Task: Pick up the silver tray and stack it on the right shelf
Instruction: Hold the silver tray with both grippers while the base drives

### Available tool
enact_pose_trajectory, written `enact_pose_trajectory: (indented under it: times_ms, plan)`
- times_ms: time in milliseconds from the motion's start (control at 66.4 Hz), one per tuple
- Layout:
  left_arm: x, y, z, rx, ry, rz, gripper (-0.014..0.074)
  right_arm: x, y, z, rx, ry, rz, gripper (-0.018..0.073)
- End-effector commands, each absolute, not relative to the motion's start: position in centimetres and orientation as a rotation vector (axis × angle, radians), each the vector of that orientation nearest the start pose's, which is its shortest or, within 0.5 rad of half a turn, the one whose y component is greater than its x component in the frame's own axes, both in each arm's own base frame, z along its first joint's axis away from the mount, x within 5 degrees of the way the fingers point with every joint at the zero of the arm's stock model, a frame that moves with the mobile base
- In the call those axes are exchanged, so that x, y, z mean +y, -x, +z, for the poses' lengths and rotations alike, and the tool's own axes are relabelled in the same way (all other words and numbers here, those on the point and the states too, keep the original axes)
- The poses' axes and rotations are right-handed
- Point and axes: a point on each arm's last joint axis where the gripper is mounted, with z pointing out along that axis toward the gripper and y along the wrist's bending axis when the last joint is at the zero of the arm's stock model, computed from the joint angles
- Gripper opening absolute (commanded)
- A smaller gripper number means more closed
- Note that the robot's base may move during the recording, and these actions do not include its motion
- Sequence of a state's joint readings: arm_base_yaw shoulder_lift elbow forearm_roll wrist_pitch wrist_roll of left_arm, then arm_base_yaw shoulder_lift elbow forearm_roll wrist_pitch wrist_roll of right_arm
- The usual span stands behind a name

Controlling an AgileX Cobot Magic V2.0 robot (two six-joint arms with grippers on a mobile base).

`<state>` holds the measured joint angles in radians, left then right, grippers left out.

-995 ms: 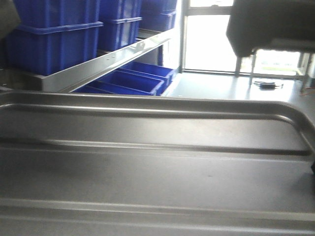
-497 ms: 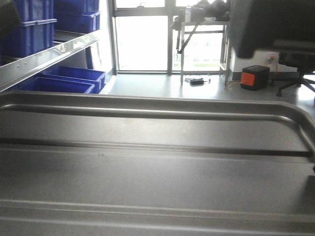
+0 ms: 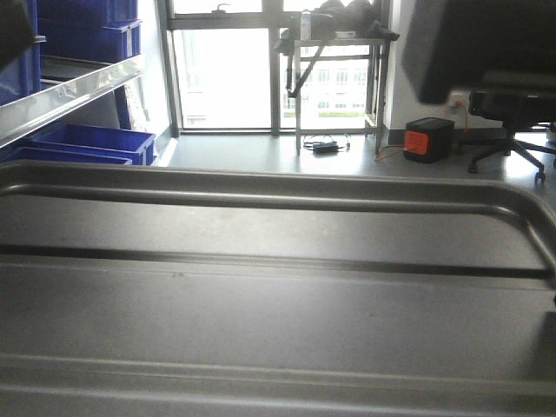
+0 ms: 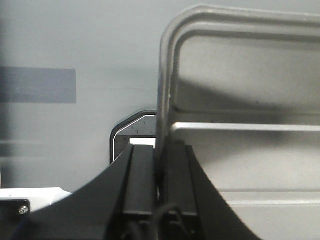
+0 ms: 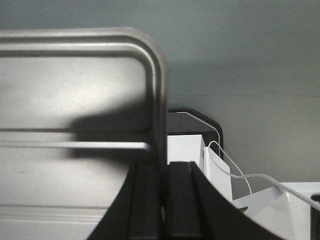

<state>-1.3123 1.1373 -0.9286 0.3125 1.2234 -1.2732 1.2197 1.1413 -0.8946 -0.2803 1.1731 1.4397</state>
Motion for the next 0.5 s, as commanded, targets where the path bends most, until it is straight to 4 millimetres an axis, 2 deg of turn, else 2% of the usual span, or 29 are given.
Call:
enact_pose_trajectory:
  times_ms: [0, 482]
  plan:
    - [-16.40, -7.22, 31.12, 2.774, -0.145, -0.083, -0.0085, 16.92, -8.97, 30.49, 2.748, -0.182, 0.292, 0.0059]
    - [-16.40, -7.22, 31.12, 2.774, -0.145, -0.083, -0.0085, 16.92, -8.97, 30.49, 2.748, -0.182, 0.292, 0.0059]
